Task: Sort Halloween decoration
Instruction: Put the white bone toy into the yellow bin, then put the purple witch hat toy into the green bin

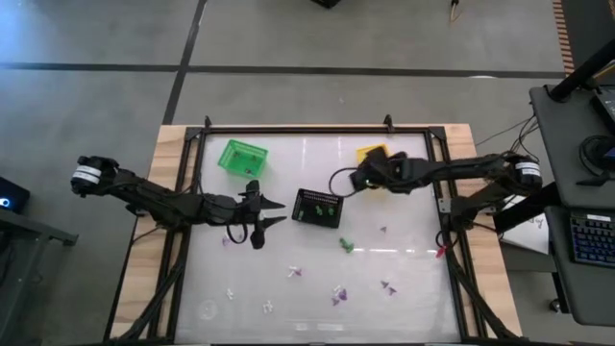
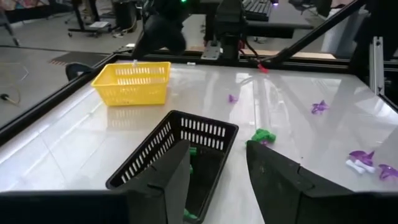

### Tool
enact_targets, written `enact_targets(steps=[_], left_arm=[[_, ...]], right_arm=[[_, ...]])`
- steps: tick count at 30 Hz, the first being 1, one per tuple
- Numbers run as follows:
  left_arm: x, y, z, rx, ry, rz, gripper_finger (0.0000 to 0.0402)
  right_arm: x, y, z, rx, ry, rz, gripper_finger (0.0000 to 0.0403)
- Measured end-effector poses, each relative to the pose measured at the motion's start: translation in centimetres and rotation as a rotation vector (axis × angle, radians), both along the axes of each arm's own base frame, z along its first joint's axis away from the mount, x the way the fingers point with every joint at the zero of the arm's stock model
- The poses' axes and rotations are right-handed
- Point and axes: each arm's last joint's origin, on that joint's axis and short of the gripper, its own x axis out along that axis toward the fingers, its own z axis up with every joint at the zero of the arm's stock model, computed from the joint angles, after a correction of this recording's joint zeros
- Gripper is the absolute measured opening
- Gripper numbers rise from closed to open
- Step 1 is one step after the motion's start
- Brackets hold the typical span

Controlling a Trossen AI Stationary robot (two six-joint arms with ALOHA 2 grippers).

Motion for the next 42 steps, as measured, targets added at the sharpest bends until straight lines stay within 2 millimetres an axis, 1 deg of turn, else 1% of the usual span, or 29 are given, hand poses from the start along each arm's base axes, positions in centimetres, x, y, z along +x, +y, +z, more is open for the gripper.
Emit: enact_targets(steps=[3,10,13,20,25,27,31,34,37,39,42], left_arm=[[0.0,0.0,0.0,0.0,0.0,0.0,0.0142],[0.1,0.0,0.2,-0.001,-0.005,0.0,0.0142],[0.1,0.0,0.2,-0.001,-0.003,0.0,0.0142],[0.1,0.0,0.1,-0.009,-0.001,0.002,0.0142],[0.1,-0.1,0.2,-0.045,0.034,0.003,0.0138],[0.5,-0.3,0.8,-0.082,0.129,0.016,0.0133],[0.5,-0.9,1.9,-0.133,0.457,0.051,0.0123],[-0.2,-1.7,2.6,-0.154,0.691,0.035,0.0117],[-1.1,-2.4,3.1,-0.187,0.875,-0.007,0.0115],[-1.5,-2.7,3.2,-0.185,0.949,-0.026,0.0114],[-2.2,-3.0,2.8,-0.161,1.015,-0.031,0.0114]], right_arm=[[-0.8,-0.7,-0.5,0.029,0.038,-0.074,0.0009],[-0.9,-0.8,-0.7,0.044,0.033,-0.073,0.0014],[-0.9,-0.8,-0.7,0.044,0.034,-0.072,0.0033],[-0.9,-0.8,-0.7,0.045,0.034,-0.072,0.0096],[-0.9,-0.7,-0.7,0.05,0.037,-0.058,0.0116],[-0.9,-0.4,-0.6,0.059,0.032,-0.044,0.0118],[-0.8,0.0,-0.4,0.064,0.022,-0.02,0.0117],[-0.7,0.1,-0.4,0.062,0.023,-0.011,0.0117],[-0.6,0.3,-0.4,0.058,0.022,0.004,0.0119],[-0.6,0.4,-0.3,0.057,0.019,0.01,0.0119],[-0.5,0.5,-0.3,0.056,0.016,0.016,0.0117]])
